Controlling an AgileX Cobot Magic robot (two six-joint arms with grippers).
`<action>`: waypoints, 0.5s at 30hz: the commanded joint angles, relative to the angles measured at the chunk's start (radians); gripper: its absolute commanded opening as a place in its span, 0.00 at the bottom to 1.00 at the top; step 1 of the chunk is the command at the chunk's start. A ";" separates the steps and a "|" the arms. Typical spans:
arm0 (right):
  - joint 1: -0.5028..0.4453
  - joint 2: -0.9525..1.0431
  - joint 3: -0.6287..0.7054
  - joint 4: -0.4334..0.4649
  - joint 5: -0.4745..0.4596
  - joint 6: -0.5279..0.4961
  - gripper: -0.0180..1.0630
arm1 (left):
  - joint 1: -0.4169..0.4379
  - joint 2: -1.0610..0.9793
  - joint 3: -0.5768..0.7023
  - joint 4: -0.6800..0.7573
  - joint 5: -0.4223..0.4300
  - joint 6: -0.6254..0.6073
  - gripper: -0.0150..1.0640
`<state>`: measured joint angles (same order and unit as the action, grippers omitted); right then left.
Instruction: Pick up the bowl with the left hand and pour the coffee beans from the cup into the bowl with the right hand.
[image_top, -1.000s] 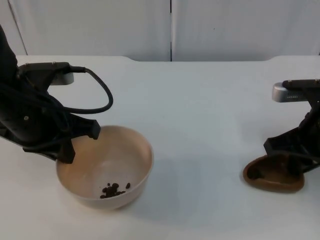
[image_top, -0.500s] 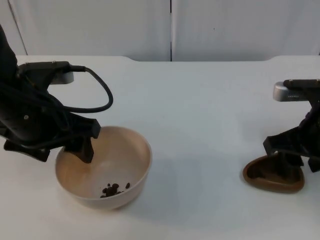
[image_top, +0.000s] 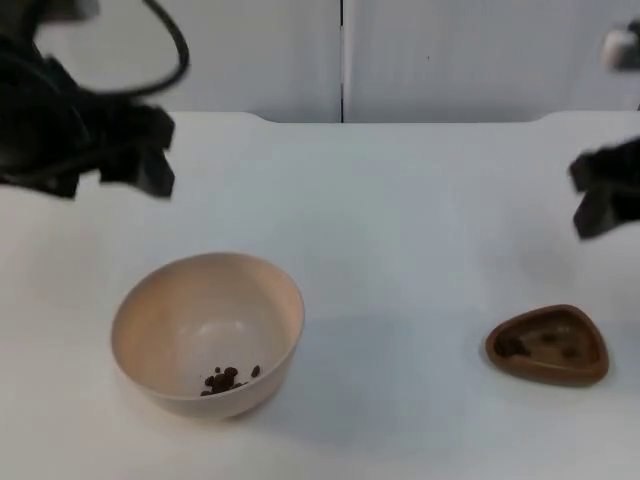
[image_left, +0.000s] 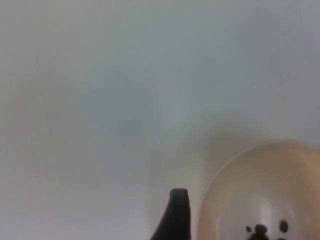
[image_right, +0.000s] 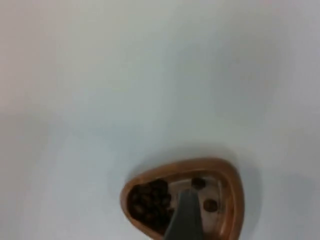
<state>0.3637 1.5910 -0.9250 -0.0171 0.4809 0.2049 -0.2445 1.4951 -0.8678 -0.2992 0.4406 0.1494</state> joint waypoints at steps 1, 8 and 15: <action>-0.004 -0.112 -0.001 -0.004 0.032 -0.014 0.61 | 0.002 -0.085 -0.006 -0.004 0.016 -0.005 0.70; -0.004 -0.421 -0.001 -0.004 0.040 -0.042 0.61 | 0.002 -0.322 -0.006 -0.004 0.033 -0.005 0.70; -0.004 -0.625 -0.001 -0.002 0.051 -0.081 0.61 | 0.002 -0.498 -0.006 0.003 0.048 -0.001 0.70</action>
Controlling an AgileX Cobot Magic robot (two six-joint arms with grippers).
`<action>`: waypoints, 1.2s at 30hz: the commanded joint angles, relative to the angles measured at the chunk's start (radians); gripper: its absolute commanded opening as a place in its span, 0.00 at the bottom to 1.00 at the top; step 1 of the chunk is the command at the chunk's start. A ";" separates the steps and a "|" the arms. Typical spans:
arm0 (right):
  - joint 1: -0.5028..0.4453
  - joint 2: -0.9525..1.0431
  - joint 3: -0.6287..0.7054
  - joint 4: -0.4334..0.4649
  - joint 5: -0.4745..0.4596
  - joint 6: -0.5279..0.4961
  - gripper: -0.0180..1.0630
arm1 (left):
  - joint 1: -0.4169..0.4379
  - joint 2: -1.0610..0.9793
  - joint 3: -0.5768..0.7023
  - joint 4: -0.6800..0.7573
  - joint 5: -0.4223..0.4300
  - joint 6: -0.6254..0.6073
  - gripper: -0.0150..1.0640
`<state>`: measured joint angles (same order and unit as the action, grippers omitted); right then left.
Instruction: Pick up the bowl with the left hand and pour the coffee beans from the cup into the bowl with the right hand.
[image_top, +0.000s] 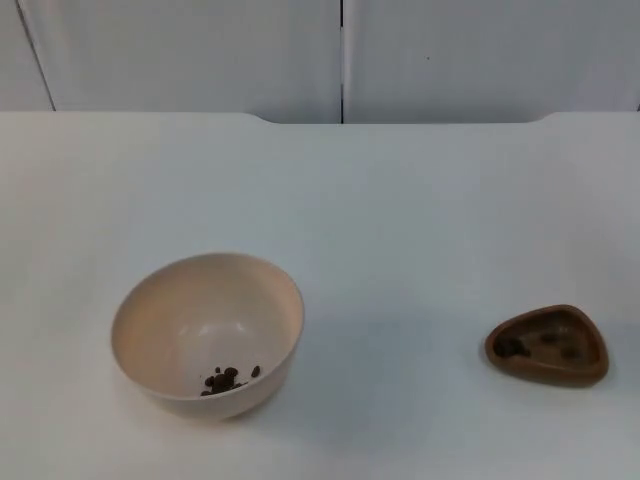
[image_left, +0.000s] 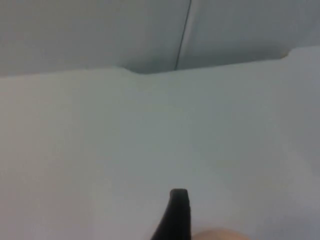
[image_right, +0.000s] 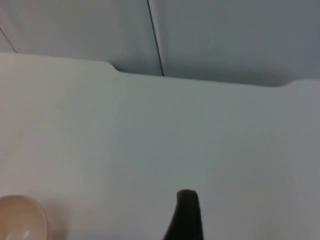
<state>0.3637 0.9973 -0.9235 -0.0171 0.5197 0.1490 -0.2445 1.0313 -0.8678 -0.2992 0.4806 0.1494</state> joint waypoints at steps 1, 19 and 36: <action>-0.004 -0.059 -0.003 -0.002 0.019 -0.032 0.61 | 0.002 -0.056 -0.006 0.003 0.008 0.002 0.70; -0.004 -0.319 0.071 0.000 0.148 -0.064 0.60 | 0.002 -0.260 0.009 0.037 0.129 0.004 0.70; -0.004 -0.648 0.267 0.030 0.304 -0.136 0.60 | 0.002 -0.519 0.164 0.051 0.223 0.029 0.70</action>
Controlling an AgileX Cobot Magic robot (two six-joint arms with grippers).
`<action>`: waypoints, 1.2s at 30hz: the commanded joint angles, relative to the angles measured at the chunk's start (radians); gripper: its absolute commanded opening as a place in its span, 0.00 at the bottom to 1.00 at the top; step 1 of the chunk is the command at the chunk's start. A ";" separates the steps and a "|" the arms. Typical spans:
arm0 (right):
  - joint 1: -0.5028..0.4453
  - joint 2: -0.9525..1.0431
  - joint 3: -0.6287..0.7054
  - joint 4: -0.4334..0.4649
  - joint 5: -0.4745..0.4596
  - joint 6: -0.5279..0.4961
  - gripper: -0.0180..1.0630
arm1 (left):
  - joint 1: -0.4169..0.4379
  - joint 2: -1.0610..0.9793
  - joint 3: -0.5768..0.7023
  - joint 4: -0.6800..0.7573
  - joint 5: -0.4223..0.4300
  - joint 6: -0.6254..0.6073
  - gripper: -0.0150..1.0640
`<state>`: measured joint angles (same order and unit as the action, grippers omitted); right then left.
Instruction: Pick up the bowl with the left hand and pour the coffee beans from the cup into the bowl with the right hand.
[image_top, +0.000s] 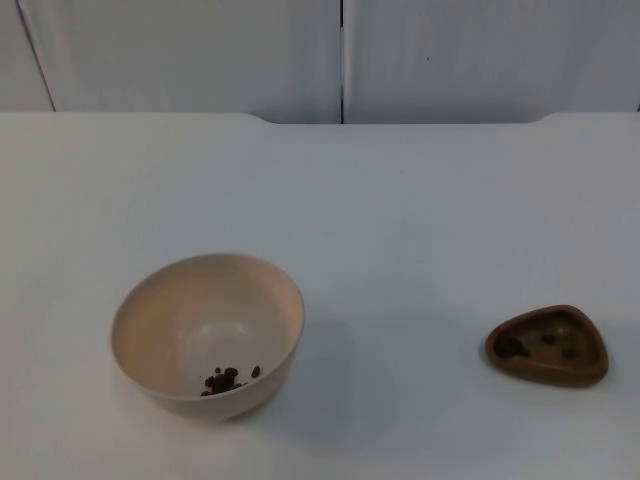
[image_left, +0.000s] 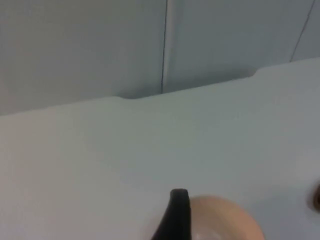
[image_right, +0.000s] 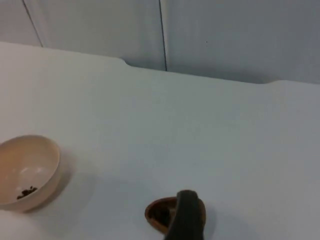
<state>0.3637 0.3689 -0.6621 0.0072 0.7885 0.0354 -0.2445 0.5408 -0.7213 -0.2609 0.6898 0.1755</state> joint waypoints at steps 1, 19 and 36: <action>-0.004 -0.041 0.006 0.006 0.068 -0.030 0.60 | 0.002 -0.056 0.036 0.019 0.017 0.002 0.70; -0.004 -0.323 0.117 0.119 0.234 -0.182 0.60 | 0.002 -0.323 0.068 0.058 0.183 0.002 0.70; -0.004 -0.369 0.145 0.112 0.294 -0.182 0.60 | 0.002 -0.541 0.187 0.146 0.326 -0.074 0.70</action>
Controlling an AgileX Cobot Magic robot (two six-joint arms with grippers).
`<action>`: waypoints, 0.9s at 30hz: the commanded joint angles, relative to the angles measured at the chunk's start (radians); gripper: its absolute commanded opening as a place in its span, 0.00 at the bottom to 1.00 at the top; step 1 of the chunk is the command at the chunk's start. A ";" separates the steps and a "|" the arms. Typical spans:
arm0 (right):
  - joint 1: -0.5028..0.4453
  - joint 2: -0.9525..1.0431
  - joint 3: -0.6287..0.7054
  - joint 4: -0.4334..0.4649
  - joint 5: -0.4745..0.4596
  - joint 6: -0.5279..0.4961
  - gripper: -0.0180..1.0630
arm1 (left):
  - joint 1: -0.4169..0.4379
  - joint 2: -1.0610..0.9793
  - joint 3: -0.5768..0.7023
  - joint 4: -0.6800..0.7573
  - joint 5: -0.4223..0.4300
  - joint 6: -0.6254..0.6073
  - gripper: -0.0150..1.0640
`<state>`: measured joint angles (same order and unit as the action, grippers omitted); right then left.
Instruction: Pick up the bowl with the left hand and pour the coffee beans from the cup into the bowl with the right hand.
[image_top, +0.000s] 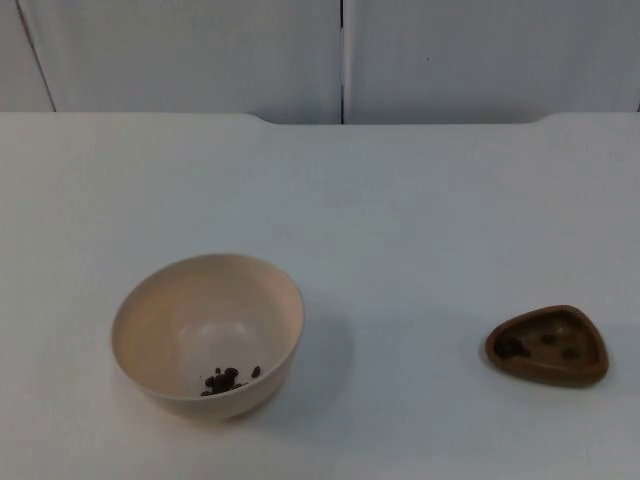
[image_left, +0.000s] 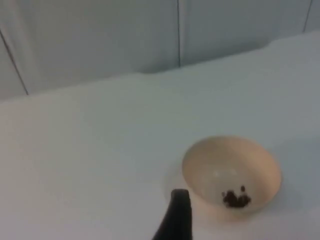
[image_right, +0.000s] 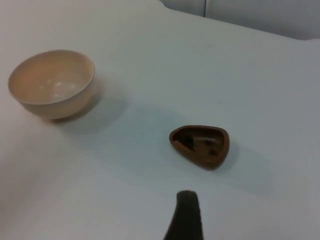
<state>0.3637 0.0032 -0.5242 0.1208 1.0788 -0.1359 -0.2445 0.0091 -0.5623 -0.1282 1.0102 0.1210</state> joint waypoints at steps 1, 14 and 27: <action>-0.004 -0.003 0.008 -0.002 0.004 -0.011 0.60 | 0.002 -0.009 0.044 0.027 0.012 -0.040 0.70; -0.004 -0.003 0.007 -0.004 0.004 -0.011 0.60 | 0.002 -0.009 0.069 0.088 0.065 -0.081 0.70; -0.004 -0.003 0.007 -0.004 0.004 -0.011 0.60 | 0.002 -0.009 0.069 0.116 0.065 -0.121 0.70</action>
<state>0.3637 0.0032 -0.5214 0.1208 1.0825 -0.1359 -0.2445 0.0043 -0.4969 -0.0194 1.0736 0.0092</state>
